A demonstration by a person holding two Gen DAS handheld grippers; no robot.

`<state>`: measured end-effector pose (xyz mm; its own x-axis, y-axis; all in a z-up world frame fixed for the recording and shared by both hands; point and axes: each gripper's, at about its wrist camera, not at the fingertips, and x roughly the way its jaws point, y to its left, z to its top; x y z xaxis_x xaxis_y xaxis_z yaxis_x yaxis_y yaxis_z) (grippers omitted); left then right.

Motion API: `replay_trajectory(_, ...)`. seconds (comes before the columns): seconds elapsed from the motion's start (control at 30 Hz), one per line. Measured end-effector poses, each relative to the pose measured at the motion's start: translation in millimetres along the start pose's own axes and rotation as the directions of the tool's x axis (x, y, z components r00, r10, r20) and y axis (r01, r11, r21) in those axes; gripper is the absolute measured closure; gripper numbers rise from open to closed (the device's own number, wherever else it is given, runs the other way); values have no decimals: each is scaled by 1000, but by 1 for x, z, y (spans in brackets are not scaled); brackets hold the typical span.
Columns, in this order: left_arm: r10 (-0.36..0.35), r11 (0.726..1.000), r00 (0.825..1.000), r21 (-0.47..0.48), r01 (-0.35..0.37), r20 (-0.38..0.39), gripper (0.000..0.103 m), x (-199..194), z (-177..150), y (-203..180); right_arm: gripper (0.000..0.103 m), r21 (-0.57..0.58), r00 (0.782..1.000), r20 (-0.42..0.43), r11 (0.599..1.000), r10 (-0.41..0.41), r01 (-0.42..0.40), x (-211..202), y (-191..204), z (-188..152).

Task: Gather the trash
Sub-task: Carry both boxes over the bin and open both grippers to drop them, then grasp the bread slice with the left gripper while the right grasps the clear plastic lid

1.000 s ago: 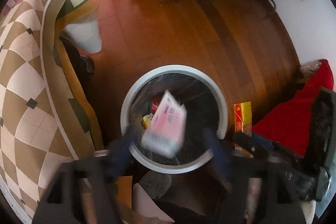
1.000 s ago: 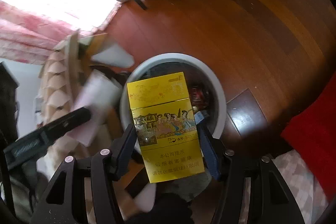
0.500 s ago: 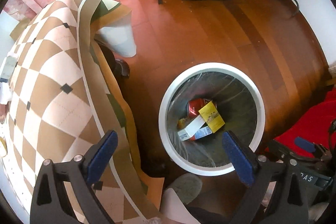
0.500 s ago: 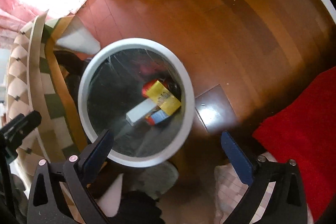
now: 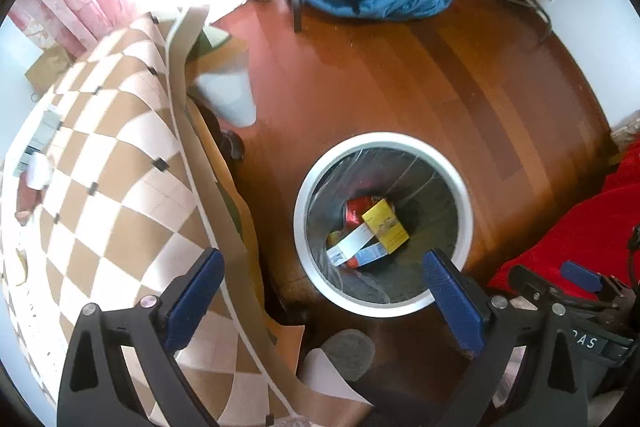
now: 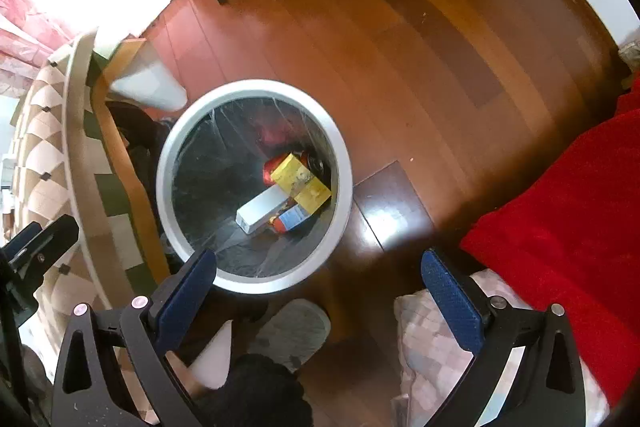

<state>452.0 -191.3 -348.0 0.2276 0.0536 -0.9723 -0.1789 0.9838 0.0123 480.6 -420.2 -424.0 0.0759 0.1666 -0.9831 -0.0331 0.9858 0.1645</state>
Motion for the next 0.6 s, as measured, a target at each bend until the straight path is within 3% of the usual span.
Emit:
replay_trajectory(0.33,-26,1000,987,-4,27,161,2,-94,-10,13,0,-7,988,147,999,44,-43,-102,17,-15)
replay_trajectory(0.6,13,994,956,-105,19,295,2,-175,-12,75,0,-59,957,253,989,144,-134,-182,66,-30)
